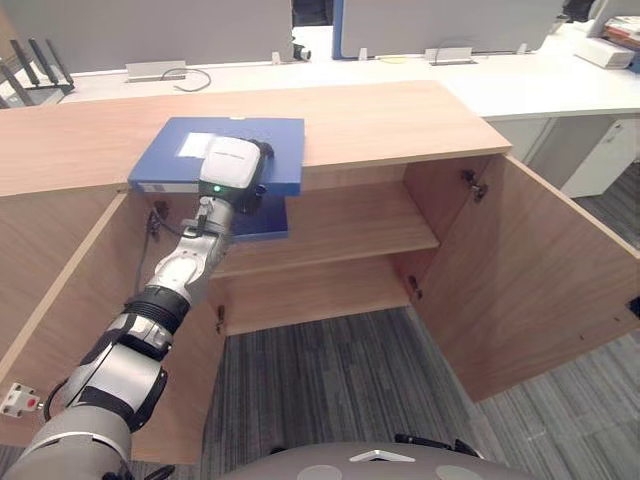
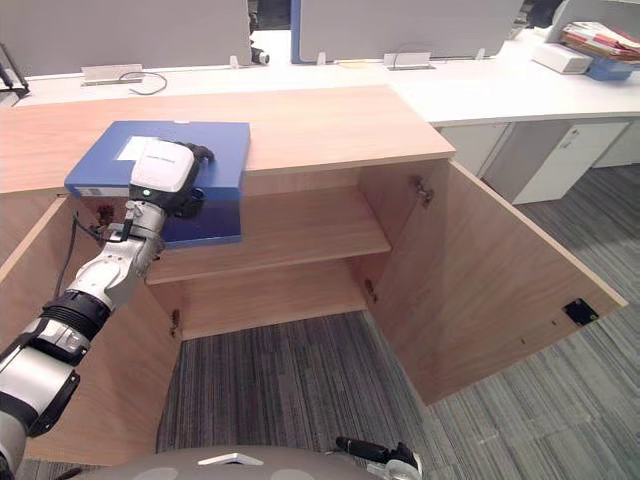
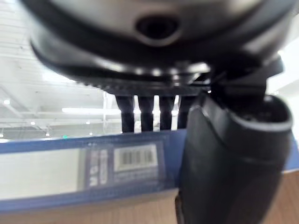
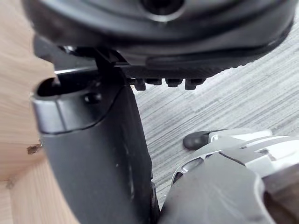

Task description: Walk over to the cabinet, pick up the folder, carry it to the office cabinet, place the folder inside the office cabinet, then close the office cabinet door

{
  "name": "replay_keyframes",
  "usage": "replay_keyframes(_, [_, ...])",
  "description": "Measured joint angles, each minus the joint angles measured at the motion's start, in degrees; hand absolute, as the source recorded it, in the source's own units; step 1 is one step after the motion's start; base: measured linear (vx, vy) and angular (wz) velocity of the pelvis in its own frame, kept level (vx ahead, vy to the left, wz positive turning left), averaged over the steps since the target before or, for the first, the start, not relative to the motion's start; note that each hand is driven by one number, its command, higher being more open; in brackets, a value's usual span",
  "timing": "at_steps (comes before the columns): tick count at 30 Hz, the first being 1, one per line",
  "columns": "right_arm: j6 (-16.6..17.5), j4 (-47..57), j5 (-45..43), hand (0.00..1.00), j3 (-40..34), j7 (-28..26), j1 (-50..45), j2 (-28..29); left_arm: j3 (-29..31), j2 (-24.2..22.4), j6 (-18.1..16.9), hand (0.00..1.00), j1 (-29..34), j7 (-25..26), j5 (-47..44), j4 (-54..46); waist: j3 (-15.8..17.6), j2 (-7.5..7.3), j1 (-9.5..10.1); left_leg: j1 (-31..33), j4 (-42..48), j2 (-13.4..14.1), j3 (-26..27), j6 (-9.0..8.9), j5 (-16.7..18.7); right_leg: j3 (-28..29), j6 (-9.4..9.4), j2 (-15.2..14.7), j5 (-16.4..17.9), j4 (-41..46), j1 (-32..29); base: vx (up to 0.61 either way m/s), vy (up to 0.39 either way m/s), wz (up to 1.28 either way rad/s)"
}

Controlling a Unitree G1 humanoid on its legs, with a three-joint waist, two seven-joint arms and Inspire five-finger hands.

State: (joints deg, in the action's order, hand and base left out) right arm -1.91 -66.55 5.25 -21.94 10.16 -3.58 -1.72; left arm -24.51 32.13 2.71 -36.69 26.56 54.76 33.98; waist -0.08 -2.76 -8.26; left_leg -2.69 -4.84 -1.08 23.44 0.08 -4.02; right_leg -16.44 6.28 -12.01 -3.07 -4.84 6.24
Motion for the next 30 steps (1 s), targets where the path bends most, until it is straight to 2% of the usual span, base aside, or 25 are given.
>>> replay_keyframes(2, [0.00, -0.01, 0.00, 1.00, 0.00, 0.02, -0.14, 0.00, 0.84, 0.01, 0.14, 0.00, -0.54, 1.62, 0.25, 0.60, 0.01, -0.02, 0.10, -0.09, 0.00, 0.04, 0.06, -0.43, 0.29, 0.09, -0.01, 0.04, 0.00, 0.00, 0.01, -0.03, 0.004, -0.04])
replay_keyframes(7, [0.07, -0.02, -0.01, 1.00, -0.01, 0.11, -0.01, 0.01, 0.85, 0.53, 0.17, 0.00, -4.34, 1.89, 2.27, 3.89, 0.02, -0.03, 0.05, -0.20, 0.00, 0.03, 0.07, -0.42, 0.28, 0.10, -0.06, 0.03, -0.04, 0.00, 0.08, -0.01, 0.000, 0.00])
replay_keyframes(16, [0.08, -0.14, -0.09, 1.00, 0.02, 0.11, -0.07, 0.00, 0.83, 1.68, -0.05, 0.00, -4.47, 1.86, 2.89, 4.29, 0.14, -0.22, 0.09, -0.78, 0.01, 0.04, -0.05, -0.36, 0.25, -0.03, -0.09, 0.03, -0.01, -0.02, 0.58, 0.00, 0.000, 0.00])
replay_keyframes(18, [0.08, -0.19, -0.65, 1.00, 0.20, 0.16, -0.11, 0.00, 1.18, 1.73, 0.63, 0.00, -3.07, 1.33, 2.61, 0.98, 0.22, -0.33, 0.14, -0.78, 0.00, 0.01, -0.20, -0.35, 0.24, -0.17, -0.15, 0.02, 0.03, -0.01, 0.65, -0.01, 0.000, 0.02])
replay_keyframes(19, [0.05, -0.27, -1.37, 1.00, 0.55, 0.25, -0.18, 0.02, 3.20, 1.46, 1.42, 0.00, 1.60, 1.08, 1.65, -7.49, 0.27, -0.40, 0.15, -0.77, -0.01, -0.07, -0.61, -0.35, 0.24, -0.46, -0.46, -0.04, 0.26, -0.01, 0.75, -0.01, 0.001, 0.05])
replay_keyframes(20, [0.05, -0.28, -1.37, 1.00, 0.62, 0.28, -0.21, 0.02, 3.45, 1.39, 1.43, 0.00, 2.49, 1.09, 1.64, -9.21, 0.28, -0.42, 0.19, -0.78, -0.01, -0.08, -0.70, -0.35, 0.25, -0.49, -0.46, -0.05, 0.26, -0.01, 0.76, 0.00, -0.001, 0.07])
replay_keyframes(21, [0.03, -0.33, -1.36, 1.00, 0.79, 0.38, -0.33, -0.01, 3.67, 0.99, 1.14, 0.00, 5.57, 1.10, 1.64, -15.05, 0.35, -0.53, 0.35, -0.77, -0.03, -0.14, -1.24, -0.36, 0.25, -0.71, -0.67, -0.06, 0.41, 0.00, 0.86, 0.01, -0.003, 0.07])
replay_keyframes(23, [0.00, -0.49, -1.34, 1.00, 1.29, 0.47, -0.31, -0.15, 3.45, -0.64, -0.39, 0.00, 10.42, 1.06, 1.67, -23.12, 0.38, -0.60, 0.96, -0.77, -0.04, -0.23, -1.67, -0.36, 0.25, -1.03, -0.67, -0.11, 0.41, 0.00, 1.06, 0.00, -0.003, 0.08])
replay_keyframes(28, [-0.18, -0.71, -1.24, 1.00, 2.20, 0.48, -0.31, -0.43, 2.23, -3.51, -4.87, 0.00, 16.16, 0.61, 1.64, -33.06, 0.36, -0.55, 1.84, -0.91, -0.17, -0.31, -2.22, -0.38, 0.27, -1.50, -1.21, -0.16, 0.78, 0.00, 1.46, -0.02, 0.001, 0.05])
replay_keyframes(30, [-0.25, -0.73, -1.22, 1.00, 2.47, 0.47, -0.33, -0.59, 2.23, -5.15, -6.62, 0.00, 18.03, 0.59, 1.33, -35.81, 0.26, -0.40, 1.89, -1.18, -0.30, -0.34, -2.60, -0.89, 0.66, -1.83, -1.57, -0.17, 1.03, 0.00, 1.95, -0.04, 0.005, 0.07])
